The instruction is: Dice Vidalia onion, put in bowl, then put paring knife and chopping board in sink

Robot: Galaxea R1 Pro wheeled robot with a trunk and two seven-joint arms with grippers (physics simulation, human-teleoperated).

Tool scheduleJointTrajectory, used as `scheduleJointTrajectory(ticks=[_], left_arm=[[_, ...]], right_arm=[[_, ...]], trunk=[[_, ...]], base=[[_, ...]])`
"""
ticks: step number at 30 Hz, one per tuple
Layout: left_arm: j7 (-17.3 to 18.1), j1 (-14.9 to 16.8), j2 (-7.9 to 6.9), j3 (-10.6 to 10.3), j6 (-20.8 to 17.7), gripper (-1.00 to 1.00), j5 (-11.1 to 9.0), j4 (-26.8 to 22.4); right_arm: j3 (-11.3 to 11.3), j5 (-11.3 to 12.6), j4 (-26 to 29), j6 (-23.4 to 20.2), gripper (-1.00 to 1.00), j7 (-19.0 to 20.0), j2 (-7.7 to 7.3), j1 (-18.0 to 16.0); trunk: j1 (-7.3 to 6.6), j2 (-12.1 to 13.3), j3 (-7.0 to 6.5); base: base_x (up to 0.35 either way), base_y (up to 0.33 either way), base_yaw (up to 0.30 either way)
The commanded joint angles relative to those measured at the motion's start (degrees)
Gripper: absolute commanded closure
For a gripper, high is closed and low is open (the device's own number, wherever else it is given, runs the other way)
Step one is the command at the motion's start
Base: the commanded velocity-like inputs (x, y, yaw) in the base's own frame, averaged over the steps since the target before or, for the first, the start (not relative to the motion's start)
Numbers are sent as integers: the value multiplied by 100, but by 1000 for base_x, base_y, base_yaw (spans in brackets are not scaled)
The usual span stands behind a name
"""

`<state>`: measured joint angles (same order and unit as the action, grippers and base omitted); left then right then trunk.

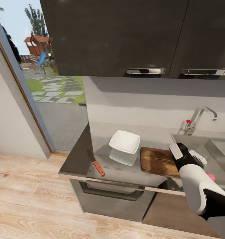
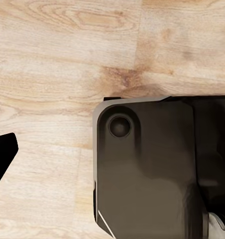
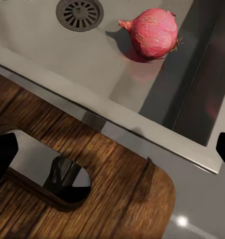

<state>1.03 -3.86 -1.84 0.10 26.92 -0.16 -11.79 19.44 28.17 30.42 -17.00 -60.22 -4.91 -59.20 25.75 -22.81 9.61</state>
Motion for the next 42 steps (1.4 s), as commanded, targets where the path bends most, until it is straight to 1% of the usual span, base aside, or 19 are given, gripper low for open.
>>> scheduleJointTrajectory(ticks=[1, 7, 12, 14, 15, 16, 18, 19, 23, 25, 26, 27, 28, 29, 34, 36, 39, 41, 42], left_arm=[[11, -1, -1, 1, 6, -100, -2, -9], [11, -3, -1, 0, 6, -100, -2, -8], [11, -2, -1, 1, 6, -100, -2, -8], [11, -3, -1, 1, 6, -100, -2, -8], [11, -2, -1, 0, 6, -100, -2, -8], [11, -2, -1, 3, 6, -100, -2, -8], [11, -3, -1, 4, 6, -100, -2, -8], [11, -2, -1, 4, 6, -100, -2, -8], [11, -5, -1, 6, 6, -100, 0, 4], [11, -2, -1, 4, 6, -100, 3, 13], [11, -2, -1, 3, 6, -100, 4, 14], [11, -3, 20, 0, 12, -100, 6, 17], [11, -2, 23, -1, 13, -100, 6, 18], [11, -2, 27, -1, 14, -100, 6, 18], [11, -3, 37, -1, 15, -100, 7, 19], [11, -2, 48, -2, 15, -100, 7, 19], [11, -3, 51, -2, 15, -100, 7, 19], [11, -2, 51, -2, 15, -100, 7, 19], [11, -1, 52, -2, 15, -100, 7, 19]], right_arm=[[-1, 13, 24, -58, -100, -24, -1, -3], [-1, 13, 155, -61, -100, -81, -13, -3], [-55, -49, 676, -129, -100, -154, -17, -3], [-211, -119, 1184, -325, -100, -171, -7, -4], [-268, -131, 1318, -410, -100, -173, -2, -4], [-380, -147, 1579, -613, -100, -175, 5, -4], [-467, -156, 1817, -844, -100, -167, 11, -4], [-526, -161, 2031, -1076, -100, -155, 21, -4], [-603, -154, 2483, -1565, -100, -54, 66, -4], [-677, -149, 2785, -1896, -100, 192, 132, -1], [-700, -148, 2852, -1980, -100, 277, 148, -2], [-787, -146, 3110, -2450, -100, 846, 206, 2], [-795, -145, 3131, -2518, -100, 941, 210, 4], [-807, -147, 3160, -2633, -100, 1125, 216, 8], [-826, -172, 3201, -2816, -100, 1653, 220, 23], [-995, -178, 3212, -2843, -100, 1794, 216, 35], [-1416, -183, 3215, -2843, -100, 1844, 193, 56], [-1558, -181, 3216, -2838, -100, 1911, 183, 86], [-1579, -181, 3217, -2838, -100, 1946, 181, 102]], trunk=[[3, -11, 10], [3, -11, 10], [3, -11, 10], [3, -11, 10], [3, -11, 10], [3, -11, 10], [3, -11, 10], [3, -11, 10], [3, -11, 10], [3, -11, 10], [3, -11, 10], [3, -11, 10], [3, -11, 10], [3, -11, 10], [3, -11, 10], [3, -11, 10], [3, -11, 10], [3, -11, 10], [3, -11, 10]], base=[[0, 0, 0], [0, 0, 0], [0, 0, 0], [0, 0, 0], [0, 0, 0], [0, 0, 0], [0, 0, 0], [0, 0, 0], [0, 0, 0], [-63, -9, 0], [-146, -34, 0], [-271, -117, 0], [-279, -128, 0], [-291, -143, 0], [-303, -154, 0], [-311, -152, 0], [-312, -151, 0], [-312, -154, 0], [-312, -155, 0]])
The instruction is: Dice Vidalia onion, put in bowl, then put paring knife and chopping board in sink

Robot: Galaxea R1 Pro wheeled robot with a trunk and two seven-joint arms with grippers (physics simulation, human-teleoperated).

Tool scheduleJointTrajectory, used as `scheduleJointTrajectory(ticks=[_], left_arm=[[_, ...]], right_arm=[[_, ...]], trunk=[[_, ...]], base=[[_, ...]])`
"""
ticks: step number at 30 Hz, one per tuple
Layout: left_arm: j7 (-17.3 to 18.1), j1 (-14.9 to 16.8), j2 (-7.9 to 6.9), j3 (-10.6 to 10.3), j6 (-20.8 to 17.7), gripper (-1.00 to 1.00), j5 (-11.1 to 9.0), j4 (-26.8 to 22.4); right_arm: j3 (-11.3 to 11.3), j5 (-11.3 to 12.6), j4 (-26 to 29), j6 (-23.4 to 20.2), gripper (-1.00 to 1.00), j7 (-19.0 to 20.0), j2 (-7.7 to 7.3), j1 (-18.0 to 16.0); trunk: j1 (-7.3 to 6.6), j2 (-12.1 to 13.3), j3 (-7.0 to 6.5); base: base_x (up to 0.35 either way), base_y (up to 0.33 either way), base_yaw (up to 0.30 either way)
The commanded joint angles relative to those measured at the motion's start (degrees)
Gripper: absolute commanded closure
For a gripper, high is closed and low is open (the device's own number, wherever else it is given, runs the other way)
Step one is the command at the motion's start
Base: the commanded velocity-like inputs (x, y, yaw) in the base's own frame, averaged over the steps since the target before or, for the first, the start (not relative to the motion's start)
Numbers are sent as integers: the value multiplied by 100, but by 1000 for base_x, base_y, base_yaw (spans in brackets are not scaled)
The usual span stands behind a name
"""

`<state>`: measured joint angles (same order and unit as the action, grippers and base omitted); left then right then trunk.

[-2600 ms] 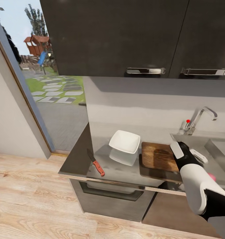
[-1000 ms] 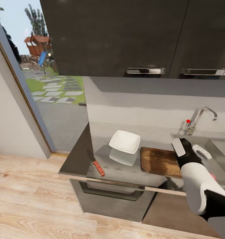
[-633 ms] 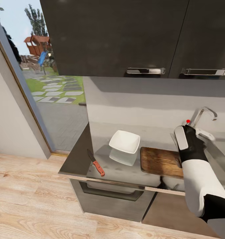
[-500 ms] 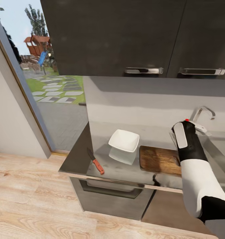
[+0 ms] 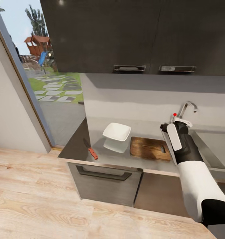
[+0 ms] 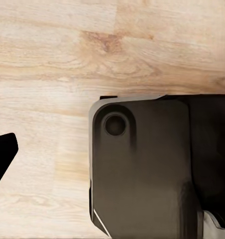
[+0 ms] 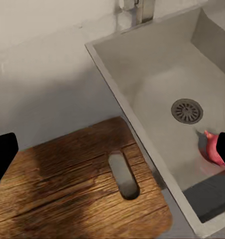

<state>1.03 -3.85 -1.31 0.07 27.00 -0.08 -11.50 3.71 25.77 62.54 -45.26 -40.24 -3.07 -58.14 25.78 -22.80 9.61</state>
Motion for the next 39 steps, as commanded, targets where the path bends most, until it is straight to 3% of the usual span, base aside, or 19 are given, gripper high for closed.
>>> scheduleJointTrajectory(ticks=[1, 5, 13, 14, 21, 25, 30, 32, 39], left_arm=[[11, -2, -1, 2, 7, -100, -3, -11], [11, -4, -1, 2, 7, -100, -4, -11], [11, -4, 0, 9, 7, -100, -2, -11], [8, -5, 0, 10, 7, -100, -1, -14], [3, -5, -4, 19, 11, -100, 9, -36], [2, -2, -2, 27, 13, -100, -4, -58], [-12, -2, -1, 28, 5, -100, 6, -62], [-32, 0, -1, 28, 0, -100, 14, -63], [-44, 16, 45, 28, -6, -100, 18, -221]], right_arm=[[-37, 56, 15, -11, -100, 52, -5, 37], [-88, -5, 357, -2, -100, 567, -15, 372], [-290, -538, 1766, 37, -100, 733, -2, 1454], [-457, -615, 2241, 154, -100, 747, -1, 1937], [-529, -641, 2456, 964, -100, 838, -13, 2773], [-543, -697, 2478, 1543, -100, 1316, -17, 3466], [-546, -1197, 2482, 2244, -100, 1674, -4, 4121], [-548, -1532, 2478, 2847, -100, 1786, 9, 4559], [-555, -1657, 2450, 3498, -100, 1999, 14, 5270]], trunk=[[0, -12, 11], [0, -12, 11], [0, -12, 11], [0, -12, 11], [0, -12, 11], [0, -12, 11], [0, -12, 11], [0, -12, 11], [0, -12, 11]], base=[[-312, -156, 0], [-312, -156, 0], [-312, -157, 0], [-309, -156, 0], [-196, -113, 0], [-34, -21, 0], [-5, -3, 0], [-1, 0, 0], [0, 0, 0]])
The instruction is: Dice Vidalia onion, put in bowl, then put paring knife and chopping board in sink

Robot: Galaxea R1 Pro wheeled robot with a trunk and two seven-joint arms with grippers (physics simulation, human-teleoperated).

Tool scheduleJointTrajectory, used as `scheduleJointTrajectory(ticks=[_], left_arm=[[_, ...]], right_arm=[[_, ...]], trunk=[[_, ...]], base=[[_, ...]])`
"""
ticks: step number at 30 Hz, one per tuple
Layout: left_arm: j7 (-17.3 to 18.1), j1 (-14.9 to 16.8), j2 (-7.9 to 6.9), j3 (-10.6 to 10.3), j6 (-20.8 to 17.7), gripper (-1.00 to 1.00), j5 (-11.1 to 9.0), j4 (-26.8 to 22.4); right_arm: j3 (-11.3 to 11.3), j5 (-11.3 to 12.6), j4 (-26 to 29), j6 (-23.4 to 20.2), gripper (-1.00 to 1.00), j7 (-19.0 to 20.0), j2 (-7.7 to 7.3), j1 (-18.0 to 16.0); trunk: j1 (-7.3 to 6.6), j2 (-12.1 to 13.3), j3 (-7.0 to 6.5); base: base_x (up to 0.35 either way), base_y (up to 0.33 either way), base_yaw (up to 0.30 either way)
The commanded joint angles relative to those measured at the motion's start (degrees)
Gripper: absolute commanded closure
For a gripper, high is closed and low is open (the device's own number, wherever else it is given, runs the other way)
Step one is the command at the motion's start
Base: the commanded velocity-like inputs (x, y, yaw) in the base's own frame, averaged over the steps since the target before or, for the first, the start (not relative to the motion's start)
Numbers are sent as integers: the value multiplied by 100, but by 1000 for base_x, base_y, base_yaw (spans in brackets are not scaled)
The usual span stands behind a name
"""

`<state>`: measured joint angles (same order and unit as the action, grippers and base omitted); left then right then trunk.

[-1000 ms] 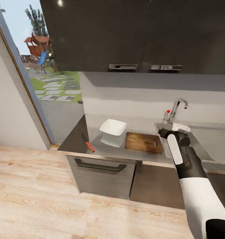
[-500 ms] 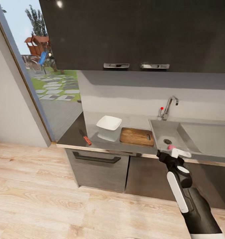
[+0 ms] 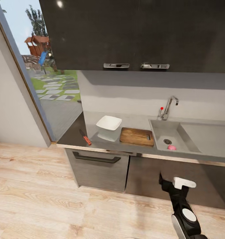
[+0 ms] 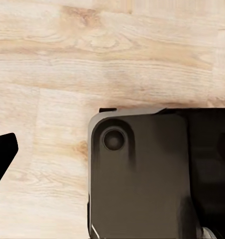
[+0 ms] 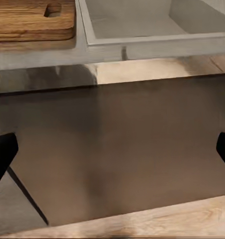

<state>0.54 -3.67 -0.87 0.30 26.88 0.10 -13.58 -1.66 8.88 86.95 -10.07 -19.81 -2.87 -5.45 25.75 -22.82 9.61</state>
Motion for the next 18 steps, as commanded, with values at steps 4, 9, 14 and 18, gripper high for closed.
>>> scheduleJointTrajectory(ticks=[4, 9, 14, 18], left_arm=[[-1, 5, 89, 5, -10, -100, 3, -568], [-1, 6, 99, 5, -15, -100, -21, -778], [-3, 6, 86, 8, -8, -100, -52, -819], [-2, 6, 66, 12, -2, -100, -53, -719]], right_arm=[[-18, 6, -545, 946, -100, 236, 1, 582], [-34, 2, -1808, 2075, -100, 449, 20, 690], [-317, 21, -3625, 3035, -100, 1026, 44, 711], [-328, 33, -4463, 3303, -100, 1231, 49, 714]], trunk=[[4, -10, 10], [4, -10, 10], [4, -10, 10], [4, -10, 10]], base=[[0, 0, 0], [0, 0, 0], [0, 0, 0], [0, 0, 0]])
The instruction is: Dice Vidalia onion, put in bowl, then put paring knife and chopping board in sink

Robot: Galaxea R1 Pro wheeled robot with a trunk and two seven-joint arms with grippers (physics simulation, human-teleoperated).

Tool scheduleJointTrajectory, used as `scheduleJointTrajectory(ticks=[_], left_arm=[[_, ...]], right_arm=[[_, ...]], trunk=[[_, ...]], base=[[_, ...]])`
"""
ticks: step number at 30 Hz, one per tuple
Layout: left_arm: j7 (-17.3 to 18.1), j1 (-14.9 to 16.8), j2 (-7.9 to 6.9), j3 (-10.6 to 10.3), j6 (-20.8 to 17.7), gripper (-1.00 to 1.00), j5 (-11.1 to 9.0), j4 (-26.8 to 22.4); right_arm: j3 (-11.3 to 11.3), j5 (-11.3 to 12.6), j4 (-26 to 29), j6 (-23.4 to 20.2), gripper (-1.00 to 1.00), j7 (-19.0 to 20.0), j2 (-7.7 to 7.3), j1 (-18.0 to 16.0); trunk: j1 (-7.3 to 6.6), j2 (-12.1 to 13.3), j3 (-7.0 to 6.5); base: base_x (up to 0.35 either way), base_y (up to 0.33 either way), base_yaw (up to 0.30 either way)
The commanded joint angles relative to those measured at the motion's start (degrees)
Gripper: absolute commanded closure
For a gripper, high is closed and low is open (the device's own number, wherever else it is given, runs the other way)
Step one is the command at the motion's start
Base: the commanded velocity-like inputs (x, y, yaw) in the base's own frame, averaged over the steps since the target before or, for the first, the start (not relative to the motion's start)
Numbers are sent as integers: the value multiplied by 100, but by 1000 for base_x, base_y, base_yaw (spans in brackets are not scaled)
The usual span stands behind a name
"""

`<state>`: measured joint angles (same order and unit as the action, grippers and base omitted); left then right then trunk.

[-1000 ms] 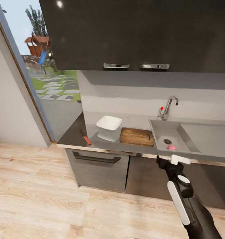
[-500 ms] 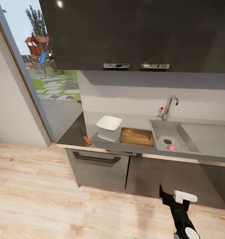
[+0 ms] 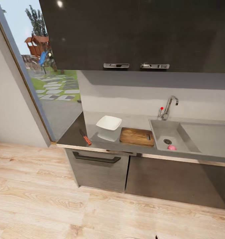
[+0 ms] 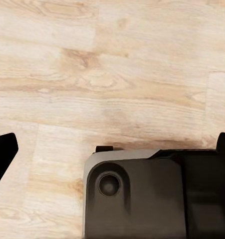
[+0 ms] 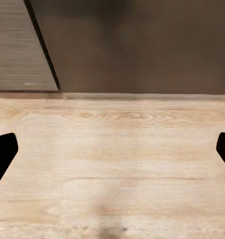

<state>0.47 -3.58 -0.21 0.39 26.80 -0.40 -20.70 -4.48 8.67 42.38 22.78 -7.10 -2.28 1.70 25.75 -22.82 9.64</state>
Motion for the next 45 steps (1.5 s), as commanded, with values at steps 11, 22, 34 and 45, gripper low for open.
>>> scheduleJointTrajectory(ticks=[11, 22, 34, 45], left_arm=[[5, -4, -35, 5, 18, -100, -2, 82], [5, -3, -34, 9, 18, -100, -4, 84], [1, -2, -23, 13, 18, -100, -12, 84], [3, -4, -15, 13, 13, -100, -13, 84]], right_arm=[[-35, 72, -1429, 831, -100, 39, -8, 4], [-27, 74, -1495, 911, -100, 25, 8, 4], [-30, 73, -1490, 921, -100, 25, 9, 4], [-35, 73, -1495, 921, -100, 25, 17, 4]], trunk=[[4, -10, 8], [4, -10, -8], [4, -10, -29], [4, -10, -29]], base=[[0, -18, 0], [0, -290, -92], [0, -319, -75], [0, -319, -1]])
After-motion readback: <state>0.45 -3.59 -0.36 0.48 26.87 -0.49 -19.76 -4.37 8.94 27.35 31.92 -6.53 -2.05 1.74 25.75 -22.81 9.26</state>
